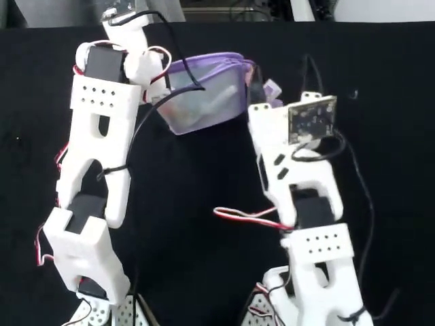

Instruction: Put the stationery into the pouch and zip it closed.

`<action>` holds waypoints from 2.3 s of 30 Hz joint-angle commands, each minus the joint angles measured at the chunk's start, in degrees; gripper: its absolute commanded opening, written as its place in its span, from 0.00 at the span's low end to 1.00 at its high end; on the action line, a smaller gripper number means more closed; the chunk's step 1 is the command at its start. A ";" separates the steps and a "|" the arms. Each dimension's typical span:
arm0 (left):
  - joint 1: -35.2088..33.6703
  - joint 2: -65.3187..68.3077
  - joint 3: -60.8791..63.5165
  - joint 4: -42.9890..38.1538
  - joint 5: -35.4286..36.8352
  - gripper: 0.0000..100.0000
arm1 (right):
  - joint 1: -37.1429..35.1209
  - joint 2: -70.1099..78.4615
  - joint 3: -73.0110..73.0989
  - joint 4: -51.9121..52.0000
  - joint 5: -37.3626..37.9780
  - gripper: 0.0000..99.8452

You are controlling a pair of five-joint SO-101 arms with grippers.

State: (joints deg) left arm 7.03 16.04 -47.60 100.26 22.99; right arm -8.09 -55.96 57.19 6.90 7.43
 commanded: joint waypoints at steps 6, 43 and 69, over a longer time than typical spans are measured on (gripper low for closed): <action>-1.80 -1.05 3.30 -2.11 -1.76 0.03 | -0.18 -1.54 19.12 -19.08 7.74 0.28; -1.54 -1.58 1.01 -0.09 -10.90 0.03 | -2.11 13.05 2.77 -4.75 8.00 0.20; -1.63 -1.14 1.01 -0.44 -10.90 0.03 | 4.40 2.07 11.38 -15.65 -4.92 0.01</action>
State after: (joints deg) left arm 7.03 14.99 -45.76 100.26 12.79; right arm -3.43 -43.65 65.45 -8.40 1.54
